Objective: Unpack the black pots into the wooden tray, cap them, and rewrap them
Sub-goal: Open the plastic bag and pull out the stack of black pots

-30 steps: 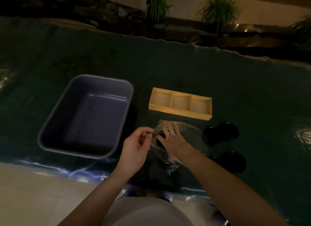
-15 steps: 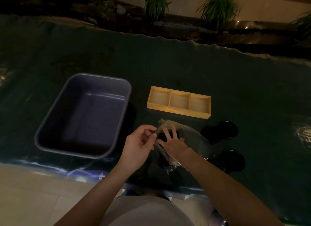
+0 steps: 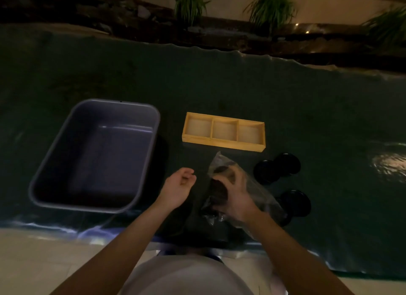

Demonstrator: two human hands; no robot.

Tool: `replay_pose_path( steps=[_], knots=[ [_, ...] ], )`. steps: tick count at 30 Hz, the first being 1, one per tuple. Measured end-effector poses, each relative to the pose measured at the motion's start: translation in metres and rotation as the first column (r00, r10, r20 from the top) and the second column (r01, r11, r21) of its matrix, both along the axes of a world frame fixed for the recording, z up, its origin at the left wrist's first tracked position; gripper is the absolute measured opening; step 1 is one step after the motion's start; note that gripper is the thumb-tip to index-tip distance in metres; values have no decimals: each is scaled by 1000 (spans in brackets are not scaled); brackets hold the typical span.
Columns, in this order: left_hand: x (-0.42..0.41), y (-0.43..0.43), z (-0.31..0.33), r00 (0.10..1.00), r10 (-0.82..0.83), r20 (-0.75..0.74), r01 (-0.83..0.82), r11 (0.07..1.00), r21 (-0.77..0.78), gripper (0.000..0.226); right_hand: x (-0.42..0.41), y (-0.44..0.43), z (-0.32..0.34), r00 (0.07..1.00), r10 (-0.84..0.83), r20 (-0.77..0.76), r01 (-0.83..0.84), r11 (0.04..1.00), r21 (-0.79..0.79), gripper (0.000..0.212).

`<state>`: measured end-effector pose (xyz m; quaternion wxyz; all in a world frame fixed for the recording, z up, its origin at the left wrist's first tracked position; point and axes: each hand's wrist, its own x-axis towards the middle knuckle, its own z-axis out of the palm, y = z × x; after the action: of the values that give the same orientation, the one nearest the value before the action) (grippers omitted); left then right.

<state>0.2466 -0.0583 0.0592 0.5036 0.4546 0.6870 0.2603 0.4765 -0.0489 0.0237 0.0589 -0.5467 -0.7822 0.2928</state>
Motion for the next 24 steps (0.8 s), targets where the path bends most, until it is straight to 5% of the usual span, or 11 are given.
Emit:
replay_pose_path(
  steps=[4, 10, 19, 24],
  knots=[
    [20, 12, -16, 998, -62, -2, 61, 989, -137, 46, 5, -8, 7, 986, -66, -152, 74, 996, 47, 88],
    [30, 16, -12, 927, 48, 371, 63, 958, -281, 54, -1, -18, 24, 952, -114, -286, 151, 982, 112, 93],
    [17, 15, 1, 968, 198, 152, -212, 974, 82, 20, 1, -26, 37, 877, -100, -470, 191, 970, 151, 90],
    [-2, 15, 8, 952, 307, 6, -300, 926, 230, 20, 7, -28, 41, 867, -99, -489, 215, 959, 187, 90]
  ],
)
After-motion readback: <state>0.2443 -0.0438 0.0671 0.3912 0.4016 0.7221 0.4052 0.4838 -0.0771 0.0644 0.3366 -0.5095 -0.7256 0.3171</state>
